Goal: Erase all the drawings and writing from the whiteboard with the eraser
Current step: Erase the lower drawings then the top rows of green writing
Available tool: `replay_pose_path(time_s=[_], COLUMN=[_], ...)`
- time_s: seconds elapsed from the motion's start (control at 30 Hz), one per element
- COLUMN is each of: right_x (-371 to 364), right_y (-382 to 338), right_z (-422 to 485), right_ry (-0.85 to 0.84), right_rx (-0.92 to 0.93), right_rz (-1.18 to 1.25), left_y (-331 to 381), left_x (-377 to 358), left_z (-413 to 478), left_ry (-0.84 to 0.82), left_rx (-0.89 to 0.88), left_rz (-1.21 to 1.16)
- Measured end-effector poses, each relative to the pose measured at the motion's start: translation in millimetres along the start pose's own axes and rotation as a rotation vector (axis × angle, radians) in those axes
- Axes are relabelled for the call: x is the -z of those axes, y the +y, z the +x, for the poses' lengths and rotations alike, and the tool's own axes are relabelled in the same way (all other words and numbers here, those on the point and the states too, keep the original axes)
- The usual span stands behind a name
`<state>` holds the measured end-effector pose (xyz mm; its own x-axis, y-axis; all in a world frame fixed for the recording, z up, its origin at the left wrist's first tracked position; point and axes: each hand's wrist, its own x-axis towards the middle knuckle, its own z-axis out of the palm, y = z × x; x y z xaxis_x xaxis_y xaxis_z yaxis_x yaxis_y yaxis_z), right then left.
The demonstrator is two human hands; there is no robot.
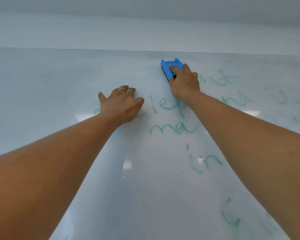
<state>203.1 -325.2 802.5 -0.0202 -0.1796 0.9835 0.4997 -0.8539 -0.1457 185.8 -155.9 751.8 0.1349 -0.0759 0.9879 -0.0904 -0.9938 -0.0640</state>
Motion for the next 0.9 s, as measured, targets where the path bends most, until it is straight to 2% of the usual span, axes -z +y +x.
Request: replay_pose_path(time_s=[0.2,0.33,0.53,0.9], right_x=[-4,4,24,61], right_y=[-13,7,61,155], right_z=[-10,-5,12,34], right_ry=[-0.07,-0.091,-0.047,0.018], right_rx=[0.199,0.248,0.182,0.01], right_rz=[-0.021,-0.017,-0.046,-0.046], left_y=[21,39,85,123], left_x=[-3,-7,-18,-32], left_z=[1,5,13,18], left_ry=[0.029,0.078,0.056,0.1], left_rx=[0.107,0.156,0.063,0.087], left_rz=[0.042,0.048,0.055,0.094])
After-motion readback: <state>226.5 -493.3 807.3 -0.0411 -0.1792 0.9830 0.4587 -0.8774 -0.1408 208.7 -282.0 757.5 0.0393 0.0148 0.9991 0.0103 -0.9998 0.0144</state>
